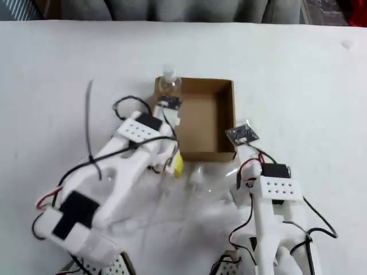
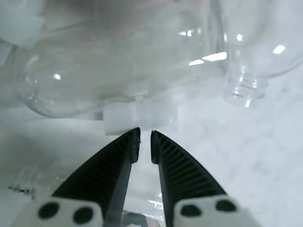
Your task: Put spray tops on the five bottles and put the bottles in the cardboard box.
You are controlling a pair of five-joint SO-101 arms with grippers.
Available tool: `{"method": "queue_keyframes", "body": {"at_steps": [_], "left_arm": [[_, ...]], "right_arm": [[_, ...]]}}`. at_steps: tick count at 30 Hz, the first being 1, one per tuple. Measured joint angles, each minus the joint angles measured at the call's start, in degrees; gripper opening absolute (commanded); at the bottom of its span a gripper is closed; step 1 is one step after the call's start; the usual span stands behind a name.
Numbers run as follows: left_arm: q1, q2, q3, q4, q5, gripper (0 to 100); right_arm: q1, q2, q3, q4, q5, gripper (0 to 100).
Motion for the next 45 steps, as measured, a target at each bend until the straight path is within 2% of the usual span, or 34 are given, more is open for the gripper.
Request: {"method": "queue_keyframes", "body": {"at_steps": [6, 13, 16, 21, 28, 34, 36, 39, 43, 45], "left_arm": [[-5.6, -9.4, 0.0, 3.7, -2.0, 25], [-21.5, -10.4, 0.0, 3.9, -3.8, 26], [-24.7, -10.4, 0.4, 1.9, -4.1, 26], [-25.9, -8.4, 0.9, -1.1, -4.4, 26], [-29.3, 5.3, -4.6, -0.9, -4.4, 26], [-30.1, 6.9, -7.7, 4.4, -4.4, 42], [-30.1, 6.9, -7.7, 6.1, -4.4, 44], [-30.1, 6.9, -7.7, 8.3, -7.1, 41], [-30.1, 7.5, -7.7, 8.4, -15.2, 30], [-30.1, 7.5, -7.7, 5.3, -16.7, 26]], "right_arm": [[0.0, 0.0, 0.0, 0.0, 0.0, 1.7], [0.0, 0.0, 0.0, 0.0, 0.0, 1.7], [0.0, 0.0, 0.0, 0.0, 0.0, 1.7], [0.0, 0.0, 0.0, 0.0, 0.0, 1.7], [0.0, 0.0, 0.0, 0.0, 0.0, 1.7], [0.0, 0.0, 0.0, 0.0, 0.0, 1.7], [0.0, 0.0, 0.0, 0.0, 0.0, 1.7], [0.0, 0.0, 0.0, 0.0, 0.0, 1.7], [0.0, 0.0, 0.0, 0.0, 0.0, 1.7], [0.0, 0.0, 0.0, 0.0, 0.0, 1.7]]}}
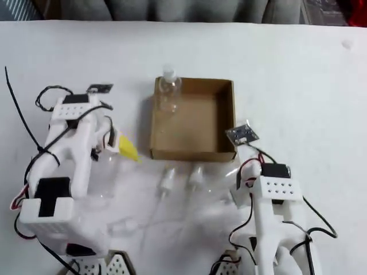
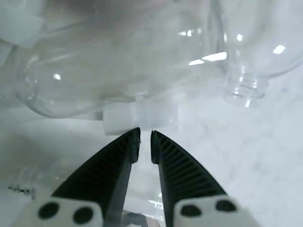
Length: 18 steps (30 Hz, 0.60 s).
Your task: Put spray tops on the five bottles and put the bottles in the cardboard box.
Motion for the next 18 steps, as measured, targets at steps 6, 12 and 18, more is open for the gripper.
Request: {"method": "queue_keyframes", "body": {"at_steps": [6, 12, 18], "left_arm": [[-0.1, 0.0, 2.1, -6.7, -4.0, 25], [-0.1, 0.0, 4.7, -9.6, -4.9, 25], [-0.1, 0.0, 4.7, -9.0, -5.9, 29]], "right_arm": [[0.0, 0.0, 0.0, 0.0, 0.0, 1.7], [0.0, 0.0, 0.0, 0.0, 0.0, 1.7], [0.0, 0.0, 0.0, 0.0, 0.0, 1.7]]}}
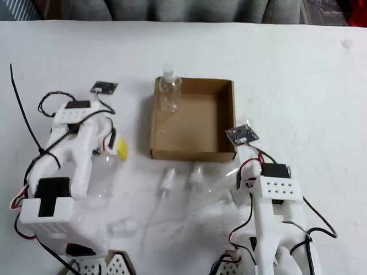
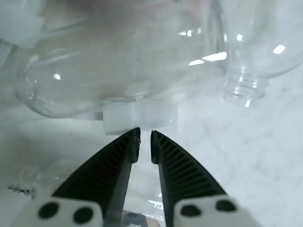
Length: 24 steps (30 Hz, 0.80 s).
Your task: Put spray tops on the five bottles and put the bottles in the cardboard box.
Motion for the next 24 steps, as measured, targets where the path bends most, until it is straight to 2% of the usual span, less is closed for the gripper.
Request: {"method": "queue_keyframes", "body": {"at_steps": [3, 9, 12, 15, 17, 24], "left_arm": [[-0.4, 0.0, 0.0, 2.6, -2.4, 34], [-2.8, 0.0, 0.0, 4.3, -3.1, 33], [-2.8, 0.0, 0.0, 4.3, -3.1, 25], [-2.8, 0.0, 0.0, 2.6, -3.1, 8], [-2.8, 0.3, -0.1, 1.9, -3.1, 1], [-0.8, 5.6, -5.1, 2.6, -3.2, 2]], "right_arm": [[0.0, 0.0, 0.0, 0.0, 0.0, 1.7], [0.3, -0.2, 1.7, -1.5, 0.0, 1.7], [0.4, -0.2, 1.8, -1.5, 0.0, 1.7], [0.4, -0.2, 1.8, -1.5, 0.0, 1.7], [0.4, -0.2, 1.8, -1.5, 0.0, 1.7], [0.4, -0.1, 1.9, -1.5, 0.0, 1.6]]}}
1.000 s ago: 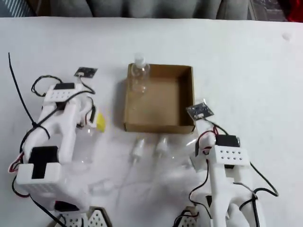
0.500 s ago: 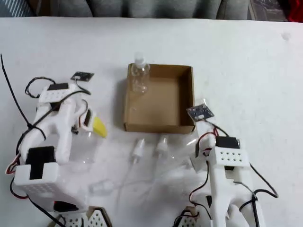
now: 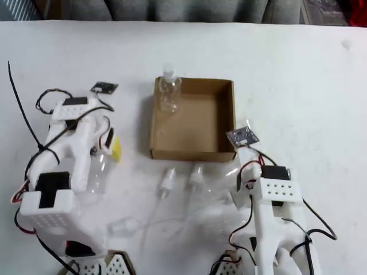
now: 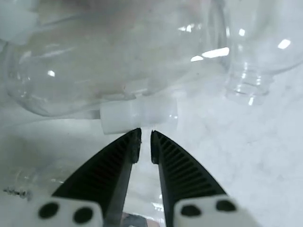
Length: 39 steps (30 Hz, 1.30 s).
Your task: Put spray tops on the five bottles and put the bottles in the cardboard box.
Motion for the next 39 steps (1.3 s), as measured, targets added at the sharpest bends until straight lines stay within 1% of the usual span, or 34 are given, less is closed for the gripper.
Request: {"method": "queue_keyframes", "body": {"at_steps": [2, 4, 8, 10, 13, 18, 22, 25, 28, 30, 31, 35, 37, 39], "left_arm": [[0.0, 1.3, -1.8, 0.8, 0.3, 2], [0.1, 2.3, -3.3, 0.8, 2.9, 2], [0.1, 3.0, -5.1, 0.9, 9.1, 2], [0.1, 3.2, -5.5, 0.9, 11.1, 2], [0.1, 3.3, -5.7, 0.9, 12.7, 2], [-0.1, 3.3, -5.7, 0.9, 14.5, 2], [-1.3, 3.6, -6.8, 0.8, 14.8, 2], [-2.0, 3.7, -6.8, 0.5, 14.8, 2], [-2.0, 3.8, -6.8, 0.5, 14.9, 2], [-2.1, 3.8, -6.8, 0.5, 14.9, 2], [-2.2, 3.8, -6.8, 0.5, 14.9, 2], [-2.2, 3.8, -6.8, 0.5, 14.9, 2], [-2.2, 3.8, -6.8, 0.5, 14.9, 2], [-2.2, 3.8, -6.8, 0.5, 14.9, 2]], "right_arm": [[0.0, 0.0, 0.0, 0.0, 0.0, 1.6], [0.0, 0.1, -0.9, 0.5, 0.0, 1.6], [-0.4, 0.1, -8.6, 7.5, 0.0, 1.7], [-2.1, 0.1, -13.2, 11.2, 0.0, 1.7], [-7.0, 0.1, -18.7, 14.8, -1.0, 1.8], [-18.1, 0.1, -23.1, 16.4, -10.5, 1.9], [-29.8, 0.1, -22.1, 10.3, -21.6, 1.9], [-38.2, 0.1, -17.1, 1.8, -29.5, 1.9], [-45.5, 0.2, -11.3, -8.4, -34.5, 1.9], [-47.7, 0.2, -9.2, -14.2, -36.9, 2.9], [-48.1, 0.2, -8.9, -16.2, -38.1, 4.9], [-48.4, 0.2, -8.7, -18.7, -42.3, 17.2], [-48.3, 0.2, -8.7, -18.9, -44.4, 18.0], [-48.3, 0.2, -8.4, -18.9, -46.5, 15.3]]}}
